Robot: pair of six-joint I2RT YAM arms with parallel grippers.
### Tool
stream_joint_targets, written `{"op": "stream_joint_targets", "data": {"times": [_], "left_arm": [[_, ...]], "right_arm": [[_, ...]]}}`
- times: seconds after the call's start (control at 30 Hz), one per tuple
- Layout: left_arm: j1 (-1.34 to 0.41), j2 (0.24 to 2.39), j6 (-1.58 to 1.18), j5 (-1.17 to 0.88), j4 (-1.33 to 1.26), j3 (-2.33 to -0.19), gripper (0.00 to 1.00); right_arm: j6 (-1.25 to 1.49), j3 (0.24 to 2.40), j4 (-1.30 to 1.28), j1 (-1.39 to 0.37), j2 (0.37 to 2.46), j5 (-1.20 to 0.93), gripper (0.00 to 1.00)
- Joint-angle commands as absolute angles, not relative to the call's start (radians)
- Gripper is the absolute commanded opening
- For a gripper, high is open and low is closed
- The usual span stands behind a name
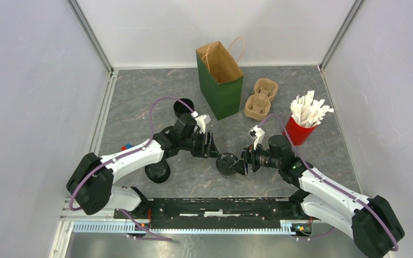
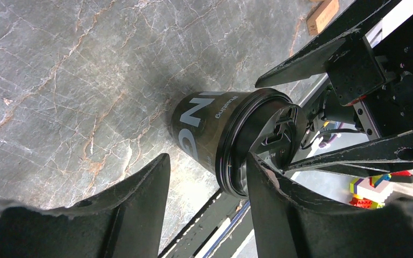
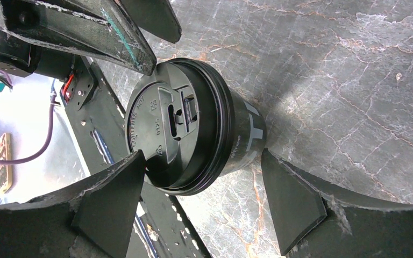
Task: Pack the takeout coffee
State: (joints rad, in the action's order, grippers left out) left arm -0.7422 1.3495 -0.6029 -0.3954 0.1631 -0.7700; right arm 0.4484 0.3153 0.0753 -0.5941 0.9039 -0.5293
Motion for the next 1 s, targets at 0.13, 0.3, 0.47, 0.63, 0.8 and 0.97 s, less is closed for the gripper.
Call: {"op": "stream_joint_targets", "data": {"times": [0.13, 0.3, 0.47, 0.63, 0.8, 0.97], "left_arm": [[-0.747, 1.301, -0.599, -0.366, 0.189, -0.783, 0.64], [-0.747, 1.255, -0.605, -0.347, 0.217, -0.787, 0.65], [-0.747, 1.242, -0.629, -0.397, 0.201, -0.777, 0.64], [-0.748, 1.221, -0.659, -0.424, 0.170, -0.745, 0.64], [-0.749, 1.220, -0.672, -0.425, 0.142, -0.724, 0.63], [-0.749, 1.239, -0.680, -0.436, 0.129, -0.727, 0.62]], "right_arm": [[0.392, 0.400, 0.003, -0.598, 0.884, -0.455, 0.89], [0.362, 0.453, -0.093, -0.598, 0.856, -0.405, 0.89], [0.368, 0.478, -0.096, -0.599, 0.844, -0.434, 0.77], [0.395, 0.472, -0.008, -0.606, 0.817, -0.497, 0.44], [0.394, 0.494, 0.056, -0.625, 0.872, -0.518, 0.31], [0.384, 0.497, 0.098, -0.648, 0.898, -0.520, 0.32]]}}
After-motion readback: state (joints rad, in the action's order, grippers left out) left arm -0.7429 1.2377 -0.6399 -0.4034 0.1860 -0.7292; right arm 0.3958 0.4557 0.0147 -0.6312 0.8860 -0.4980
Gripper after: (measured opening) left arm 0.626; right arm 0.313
